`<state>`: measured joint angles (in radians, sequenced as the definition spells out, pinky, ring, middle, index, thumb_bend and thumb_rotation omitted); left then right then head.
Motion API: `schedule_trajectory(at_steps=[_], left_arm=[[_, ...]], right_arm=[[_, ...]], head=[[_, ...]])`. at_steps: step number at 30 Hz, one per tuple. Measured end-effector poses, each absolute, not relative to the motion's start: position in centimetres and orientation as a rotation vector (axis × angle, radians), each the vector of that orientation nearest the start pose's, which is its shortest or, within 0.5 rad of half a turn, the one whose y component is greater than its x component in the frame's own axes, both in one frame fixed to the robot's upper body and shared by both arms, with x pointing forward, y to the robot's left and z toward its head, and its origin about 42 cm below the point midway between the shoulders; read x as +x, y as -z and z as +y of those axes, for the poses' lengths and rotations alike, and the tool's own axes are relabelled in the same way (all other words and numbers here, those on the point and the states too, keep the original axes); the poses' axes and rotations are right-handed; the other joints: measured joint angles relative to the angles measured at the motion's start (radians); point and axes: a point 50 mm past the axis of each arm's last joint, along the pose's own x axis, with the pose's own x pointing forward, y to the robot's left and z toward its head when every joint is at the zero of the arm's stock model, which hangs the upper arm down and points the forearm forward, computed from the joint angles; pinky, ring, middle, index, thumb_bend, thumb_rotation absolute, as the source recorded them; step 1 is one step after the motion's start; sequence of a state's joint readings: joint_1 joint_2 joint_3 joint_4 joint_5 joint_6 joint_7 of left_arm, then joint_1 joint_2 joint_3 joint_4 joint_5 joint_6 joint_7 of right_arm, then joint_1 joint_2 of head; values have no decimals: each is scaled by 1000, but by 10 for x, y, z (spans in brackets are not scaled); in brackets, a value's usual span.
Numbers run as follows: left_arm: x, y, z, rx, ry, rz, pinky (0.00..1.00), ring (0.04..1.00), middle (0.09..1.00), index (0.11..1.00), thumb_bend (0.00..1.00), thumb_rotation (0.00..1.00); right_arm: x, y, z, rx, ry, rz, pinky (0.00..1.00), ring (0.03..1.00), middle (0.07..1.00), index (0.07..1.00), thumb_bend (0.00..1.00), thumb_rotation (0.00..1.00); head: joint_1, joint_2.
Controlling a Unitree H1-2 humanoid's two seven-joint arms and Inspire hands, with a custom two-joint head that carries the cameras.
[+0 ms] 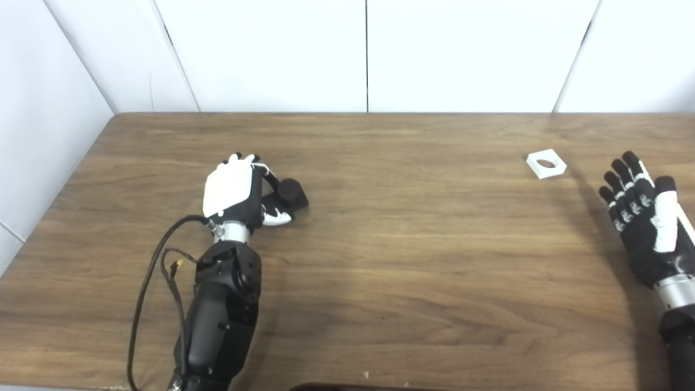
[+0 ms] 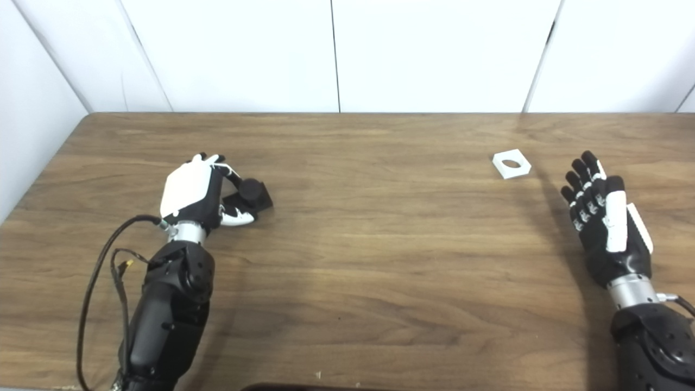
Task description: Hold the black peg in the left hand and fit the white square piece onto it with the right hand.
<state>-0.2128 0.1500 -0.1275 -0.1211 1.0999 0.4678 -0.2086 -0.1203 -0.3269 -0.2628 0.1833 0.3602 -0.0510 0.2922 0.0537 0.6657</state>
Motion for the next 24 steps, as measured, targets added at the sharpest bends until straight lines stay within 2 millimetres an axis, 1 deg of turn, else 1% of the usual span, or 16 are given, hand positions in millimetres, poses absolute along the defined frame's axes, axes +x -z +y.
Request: schedule_trajectory(at_steps=[5, 11, 12, 14, 24], left_arm=[[323, -171, 217, 1166, -61, 113, 1000, 1000, 921, 492, 513, 59], [303, -173, 207, 1149, 3, 94, 1000, 1000, 929, 493, 510, 62], [295, -174, 203, 1144, 26, 82, 1000, 1000, 932, 493, 510, 62], [288, -174, 198, 1132, 53, 80, 1000, 1000, 934, 493, 510, 62], [261, -175, 183, 1115, 143, 46, 1000, 1000, 927, 492, 511, 60]], right_arm=[[314, -127, -379, 53, -17, -91, 1000, 1000, 1000, 1000, 641, 919], [312, -127, -379, 52, -15, -93, 1000, 1000, 1000, 1000, 609, 948], [311, -127, -378, 50, -14, -93, 1000, 1000, 1000, 1000, 602, 955], [309, -127, -378, 48, -15, -88, 1000, 1000, 1000, 1000, 604, 953], [309, -125, -375, 45, -19, -62, 1000, 1000, 1000, 1000, 629, 958]], head=[[-12, 2], [-18, 6], [-18, 6], [-20, 8], [-22, 12]])
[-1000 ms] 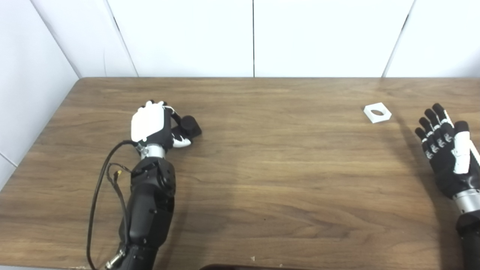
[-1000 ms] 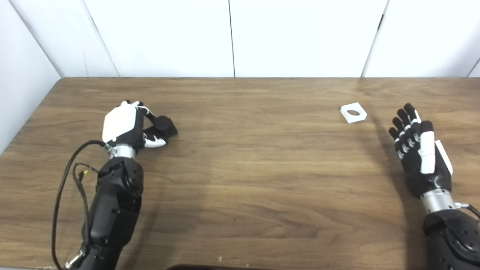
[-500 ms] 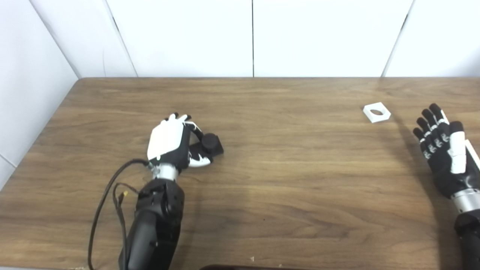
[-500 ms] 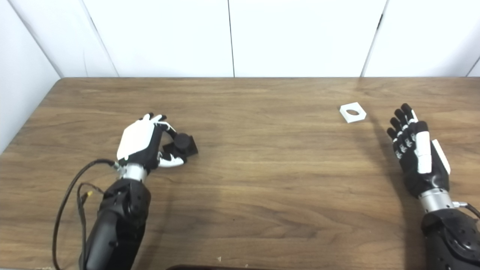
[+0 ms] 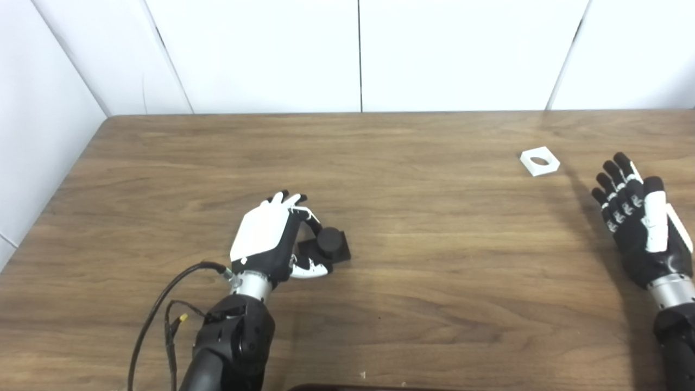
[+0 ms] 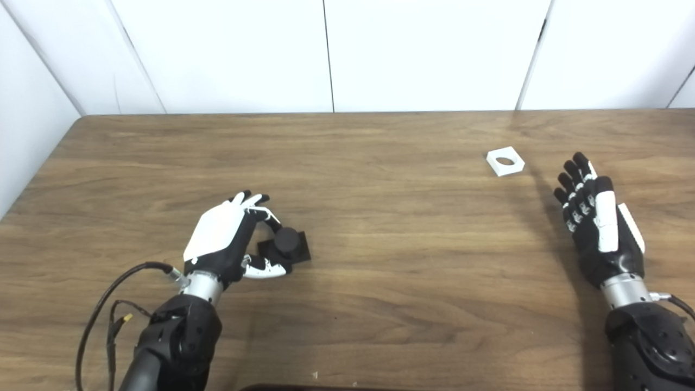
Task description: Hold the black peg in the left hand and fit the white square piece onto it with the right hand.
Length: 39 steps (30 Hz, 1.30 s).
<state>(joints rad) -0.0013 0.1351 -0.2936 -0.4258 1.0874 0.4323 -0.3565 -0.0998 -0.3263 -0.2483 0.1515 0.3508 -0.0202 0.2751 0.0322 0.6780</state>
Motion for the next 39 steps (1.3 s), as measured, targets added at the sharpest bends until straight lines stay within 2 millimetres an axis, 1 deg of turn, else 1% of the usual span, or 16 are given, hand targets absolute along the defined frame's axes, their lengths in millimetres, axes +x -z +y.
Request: schedule_trajectory(at_steps=[4, 9, 15, 20, 31, 36, 39], left_arm=[[251, -176, 172, 1120, 181, 10, 1000, 1000, 927, 492, 511, 57], [246, -174, 162, 1114, 217, -23, 1000, 1000, 915, 492, 512, 54], [239, -173, 154, 1147, 215, -61, 998, 1000, 916, 493, 509, 58], [235, -172, 148, 1114, 224, -53, 1000, 1000, 920, 492, 509, 55], [233, -171, 144, 1105, 243, -62, 1000, 1000, 919, 492, 509, 53], [233, -171, 144, 1105, 246, -61, 1000, 1000, 922, 492, 508, 54], [233, -171, 144, 1104, 248, -60, 1000, 1000, 923, 492, 508, 53]], right_arm=[[308, -125, -375, 41, -20, -55, 1000, 1000, 1000, 1000, 622, 956], [308, -125, -374, 42, -21, -54, 1000, 1000, 1000, 1000, 621, 959], [306, -125, -373, 39, -25, -45, 1000, 1000, 1000, 1000, 612, 960], [306, -125, -372, 40, -25, -45, 1000, 1000, 1000, 1000, 611, 951], [304, -125, -368, 49, -30, -42, 1000, 1000, 1000, 1000, 634, 924], [303, -125, -367, 51, -32, -40, 1000, 1000, 1000, 1000, 628, 949], [302, -125, -365, 51, -35, -41, 1000, 1000, 1000, 1000, 627, 945]], head=[[0, 3], [-2, 8], [-5, 11], [-6, 12], [-15, 21], [-18, 26], [-20, 25]])
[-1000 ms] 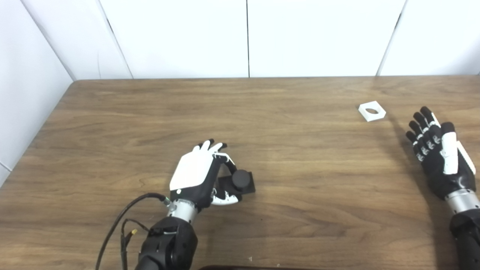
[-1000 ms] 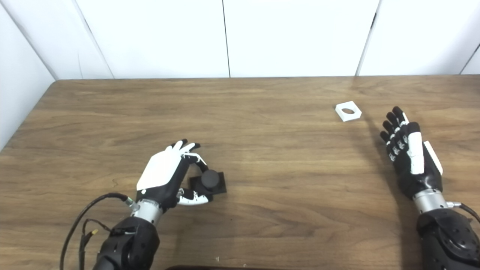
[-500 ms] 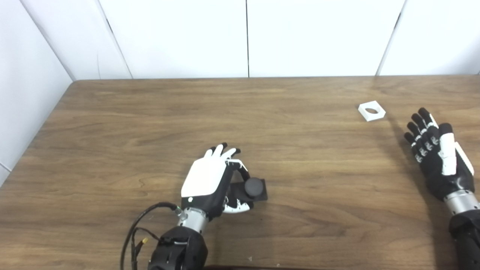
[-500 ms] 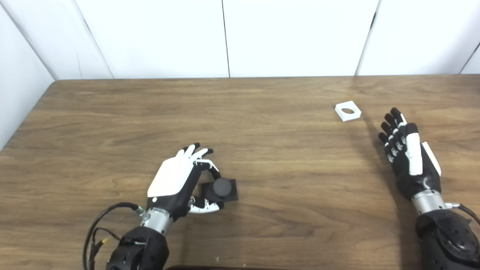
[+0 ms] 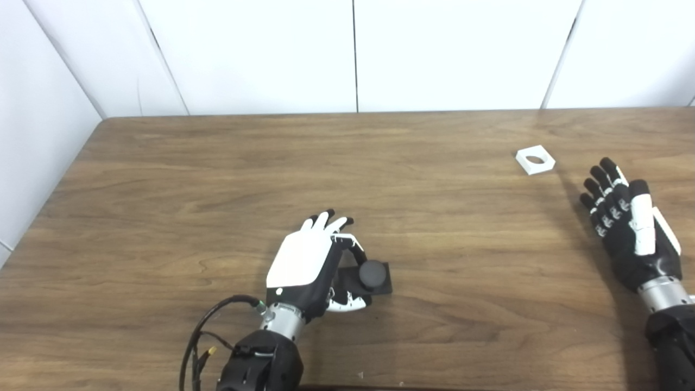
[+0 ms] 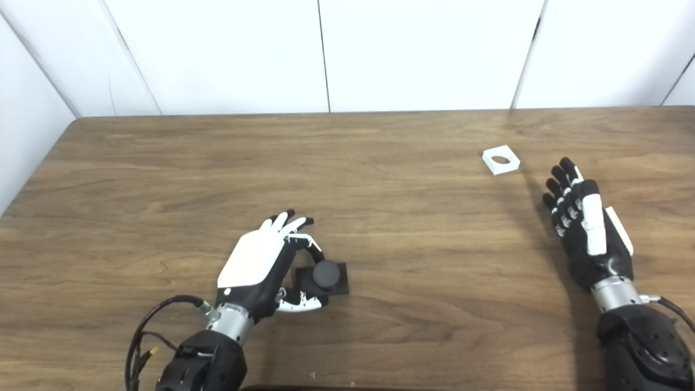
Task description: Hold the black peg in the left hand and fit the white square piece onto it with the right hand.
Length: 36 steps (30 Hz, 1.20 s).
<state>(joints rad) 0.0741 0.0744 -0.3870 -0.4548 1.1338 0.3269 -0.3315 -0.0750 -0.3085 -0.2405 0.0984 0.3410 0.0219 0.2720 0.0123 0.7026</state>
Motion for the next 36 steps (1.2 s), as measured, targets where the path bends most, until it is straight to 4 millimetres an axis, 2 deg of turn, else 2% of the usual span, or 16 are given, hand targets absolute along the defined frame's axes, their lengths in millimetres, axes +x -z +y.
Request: schedule_trajectory(at_steps=[6, 9, 16, 22, 23, 24, 26, 30, 32, 36], left_arm=[[233, -171, 144, 1103, 254, -57, 1000, 1000, 923, 492, 508, 53], [233, -171, 144, 1103, 257, -55, 1000, 1000, 923, 492, 508, 53], [233, -171, 143, 1103, 257, -53, 1000, 1000, 926, 493, 507, 56], [232, -171, 143, 1101, 253, -53, 1000, 1000, 922, 493, 507, 55], [232, -171, 143, 1101, 252, -53, 1000, 1000, 921, 493, 507, 55], [232, -171, 143, 1100, 251, -53, 1000, 1000, 923, 492, 507, 55], [232, -171, 143, 1098, 248, -53, 1000, 1000, 928, 493, 506, 56], [231, -171, 143, 1098, 248, -50, 1000, 1000, 924, 492, 508, 53], [231, -171, 143, 1097, 245, -50, 1000, 1000, 920, 492, 508, 51], [230, -171, 144, 1089, 234, -58, 1000, 1000, 919, 492, 508, 53]], right_arm=[[296, -126, -358, 56, -44, -35, 1000, 1000, 1000, 1000, 651, 868], [295, -127, -352, 63, -42, -29, 1000, 1000, 1000, 1000, 625, 805], [296, -130, -340, 101, -34, -24, 1000, 1000, 1000, 1000, 637, 773], [306, -138, -333, 84, -29, -12, 1000, 1000, 1000, 1000, 591, 723], [309, -139, -331, 66, -35, -9, 1000, 1000, 1000, 1000, 590, 721], [311, -141, -330, 41, -42, -7, 1000, 1000, 1000, 1000, 583, 666], [316, -144, -329, -24, -51, -1, 1000, 1000, 1000, 1000, 581, 624], [334, -154, -339, -221, -57, 5, 1000, 1000, 994, 974, 637, 509], [342, -159, -344, -287, -38, -1, 1000, 998, 978, 941, 683, 499], [353, -167, -341, -445, -40, -8, 1000, 986, 956, 894, 721, 413]], head=[[-20, 0], [-31, -3], [-37, -5], [-34, -11], [-34, -11], [-32, -11], [-32, -12], [-38, -20], [-43, -25], [-44, -29]])
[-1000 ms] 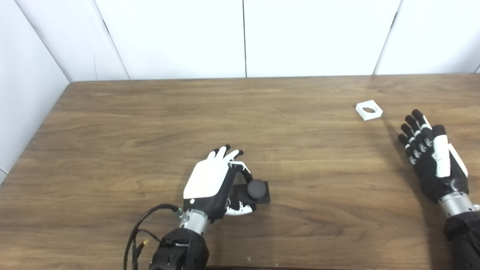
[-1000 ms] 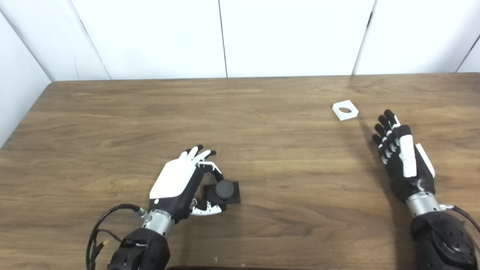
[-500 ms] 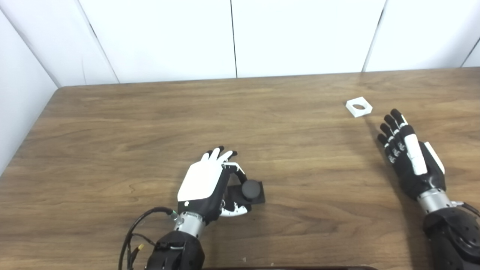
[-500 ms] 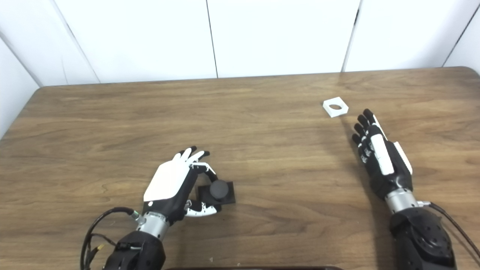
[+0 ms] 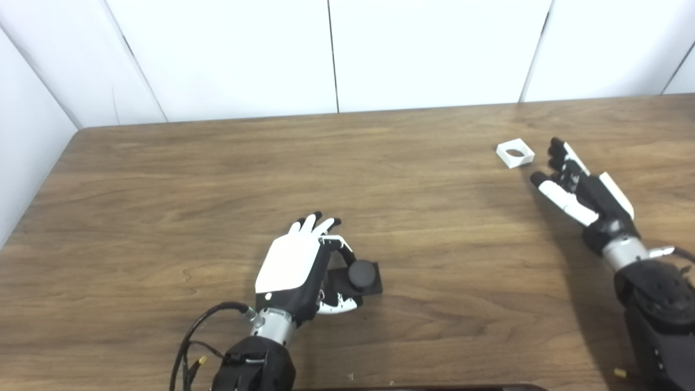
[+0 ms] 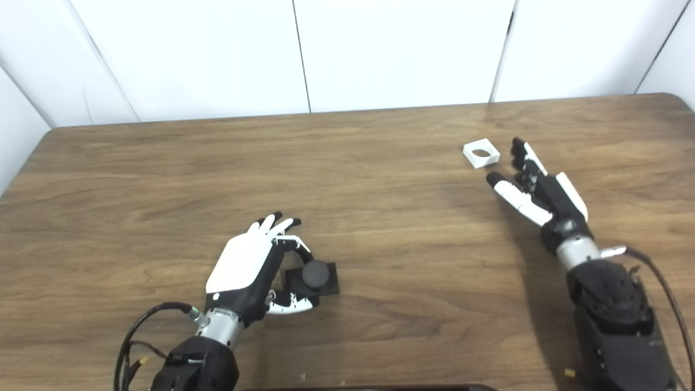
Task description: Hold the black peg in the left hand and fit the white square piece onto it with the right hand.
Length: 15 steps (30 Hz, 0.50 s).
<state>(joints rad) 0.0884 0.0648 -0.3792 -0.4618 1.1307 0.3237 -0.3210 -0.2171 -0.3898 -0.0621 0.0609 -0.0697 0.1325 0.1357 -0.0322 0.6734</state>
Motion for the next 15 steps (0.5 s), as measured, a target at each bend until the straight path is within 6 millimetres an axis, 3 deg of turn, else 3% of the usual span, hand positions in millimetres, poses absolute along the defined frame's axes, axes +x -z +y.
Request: schedule_trajectory(at_steps=[8, 15], left_arm=[[230, -171, 145, 1093, 241, -48, 1000, 1000, 933, 493, 507, 55], [230, -171, 145, 1093, 242, -42, 1000, 1000, 927, 493, 508, 53]], right_arm=[[375, -173, -345, -607, -56, -17, 998, 992, 968, 889, 796, 361], [395, -198, -350, -775, -59, -48, 995, 1000, 972, 875, 829, 328]], head=[[-12, -11], [-21, -15]])
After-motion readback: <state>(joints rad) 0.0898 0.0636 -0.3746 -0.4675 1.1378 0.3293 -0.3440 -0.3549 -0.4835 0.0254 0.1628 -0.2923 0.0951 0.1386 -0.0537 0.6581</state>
